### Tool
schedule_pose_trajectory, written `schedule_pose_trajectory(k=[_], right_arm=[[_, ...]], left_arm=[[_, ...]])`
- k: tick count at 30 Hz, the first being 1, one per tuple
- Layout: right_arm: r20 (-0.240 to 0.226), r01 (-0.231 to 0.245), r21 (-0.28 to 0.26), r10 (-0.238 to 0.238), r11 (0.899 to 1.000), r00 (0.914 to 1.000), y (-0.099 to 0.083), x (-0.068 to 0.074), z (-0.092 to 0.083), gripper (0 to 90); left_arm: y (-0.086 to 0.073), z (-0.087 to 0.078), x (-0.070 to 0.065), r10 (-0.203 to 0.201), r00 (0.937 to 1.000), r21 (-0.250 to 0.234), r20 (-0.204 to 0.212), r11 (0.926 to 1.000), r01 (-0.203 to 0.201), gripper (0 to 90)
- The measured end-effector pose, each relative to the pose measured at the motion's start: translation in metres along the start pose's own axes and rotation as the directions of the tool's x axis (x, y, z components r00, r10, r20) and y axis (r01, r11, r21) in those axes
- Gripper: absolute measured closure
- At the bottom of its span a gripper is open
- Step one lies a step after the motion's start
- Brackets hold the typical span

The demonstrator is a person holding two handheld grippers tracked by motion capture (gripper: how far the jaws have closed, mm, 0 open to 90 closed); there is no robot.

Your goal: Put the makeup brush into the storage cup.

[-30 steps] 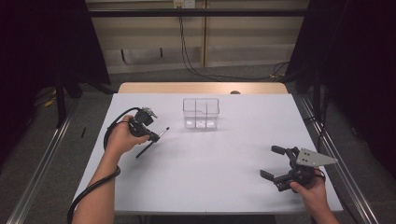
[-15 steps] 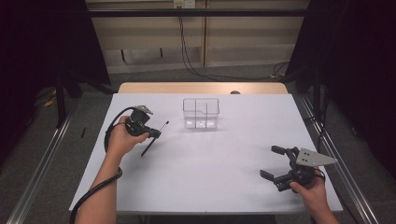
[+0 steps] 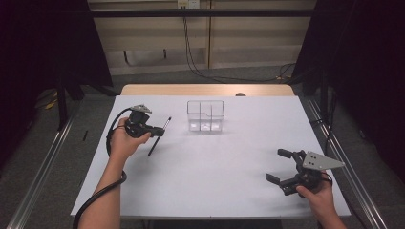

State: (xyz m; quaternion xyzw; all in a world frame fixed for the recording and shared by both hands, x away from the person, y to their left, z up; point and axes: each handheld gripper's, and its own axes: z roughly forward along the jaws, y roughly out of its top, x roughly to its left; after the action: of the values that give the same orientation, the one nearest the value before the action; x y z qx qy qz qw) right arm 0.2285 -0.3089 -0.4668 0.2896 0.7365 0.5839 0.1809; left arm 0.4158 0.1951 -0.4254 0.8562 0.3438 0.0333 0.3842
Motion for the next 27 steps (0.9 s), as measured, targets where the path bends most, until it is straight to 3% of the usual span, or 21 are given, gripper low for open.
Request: schedule_pose_trajectory(k=[12, 22, 27], right_arm=[[0.003, -0.016, -0.009, 0.016, 1.0, 0.9999, -0.001, -0.001, 0.002, 0.0], [0.003, -0.02, -0.01, 0.02, 1.0, 0.9998, -0.002, -0.001, 0.003, 0.0], [0.004, -0.021, -0.011, 0.021, 1.0, 0.9998, -0.002, -0.001, 0.002, 0.0]], left_arm=[[-0.002, -0.007, 0.0, -0.026, 0.9997, -0.119, -0.001, 0.9925, 0.026, 84.6], [-0.004, -0.013, 0.0, -0.063, 0.9979, -0.232, 0.014, 0.9705, 0.065, 84.6], [-0.004, -0.014, -0.001, -0.059, 0.9982, -0.256, 0.012, 0.9647, 0.06, 84.6]])
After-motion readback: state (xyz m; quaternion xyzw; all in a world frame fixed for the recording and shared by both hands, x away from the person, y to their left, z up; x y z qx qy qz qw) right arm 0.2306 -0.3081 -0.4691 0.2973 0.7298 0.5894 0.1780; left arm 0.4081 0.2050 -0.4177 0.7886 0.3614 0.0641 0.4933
